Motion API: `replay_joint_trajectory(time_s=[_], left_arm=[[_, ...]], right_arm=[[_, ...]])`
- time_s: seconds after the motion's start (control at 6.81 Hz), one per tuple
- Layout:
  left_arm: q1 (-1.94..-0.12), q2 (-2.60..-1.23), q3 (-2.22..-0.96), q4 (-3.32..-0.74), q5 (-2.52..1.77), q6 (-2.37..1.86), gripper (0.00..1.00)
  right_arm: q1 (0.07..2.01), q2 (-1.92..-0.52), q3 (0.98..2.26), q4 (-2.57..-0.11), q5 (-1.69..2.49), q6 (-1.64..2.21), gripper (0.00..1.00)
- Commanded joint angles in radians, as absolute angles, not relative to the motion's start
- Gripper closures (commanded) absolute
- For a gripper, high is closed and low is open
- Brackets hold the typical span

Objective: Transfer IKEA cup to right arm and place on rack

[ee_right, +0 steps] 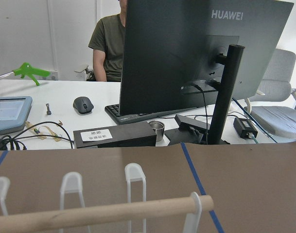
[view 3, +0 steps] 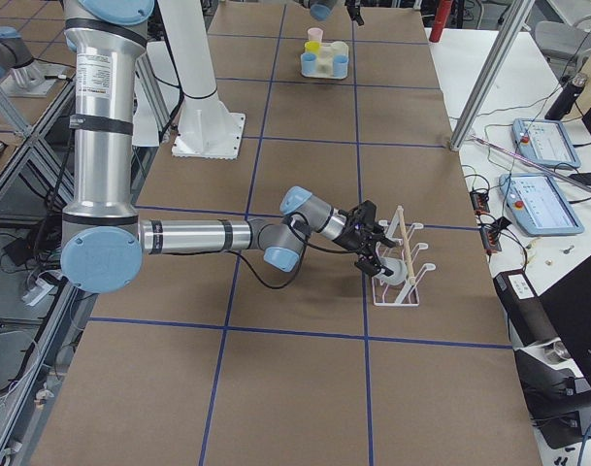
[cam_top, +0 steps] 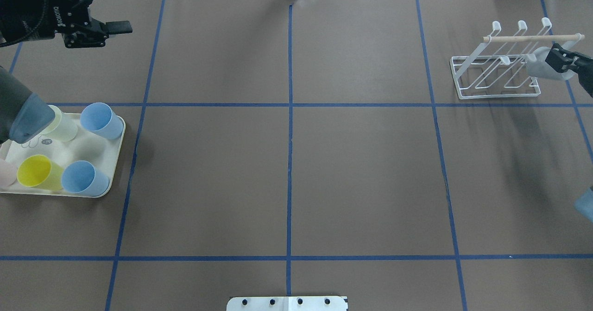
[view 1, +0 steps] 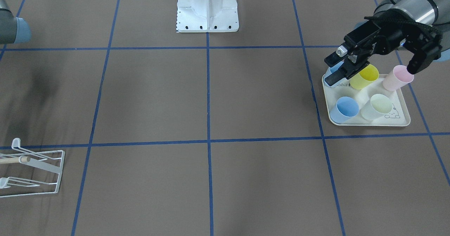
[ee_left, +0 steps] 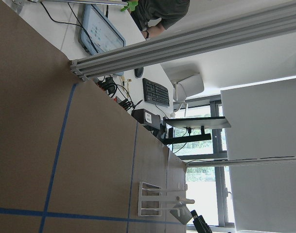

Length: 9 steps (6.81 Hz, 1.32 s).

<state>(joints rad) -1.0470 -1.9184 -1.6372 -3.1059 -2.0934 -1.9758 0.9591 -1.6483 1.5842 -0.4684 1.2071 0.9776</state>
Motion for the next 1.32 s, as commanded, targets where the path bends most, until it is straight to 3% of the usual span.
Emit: replay_joint_trajectory(time_s=[0.0, 0.59, 1.17], left_arm=[[-1.048, -1.921, -1.637, -3.106, -2.097, -1.974, 0.00], [-1.119, -1.913, -1.669, -2.983, -2.184, -1.806, 0.00], [-1.285, -1.775, -1.700, -2.773, -2.313, -1.336, 0.00]], right_arm=[[0.965, -1.647, 1.603, -0.436, 1.282, 0.976, 0.00], [1.271, -1.631, 1.794, -0.596, 1.856, 0.969, 0.00], [1.275, -1.527, 1.807, -0.597, 2.099, 1.166, 0.00]])
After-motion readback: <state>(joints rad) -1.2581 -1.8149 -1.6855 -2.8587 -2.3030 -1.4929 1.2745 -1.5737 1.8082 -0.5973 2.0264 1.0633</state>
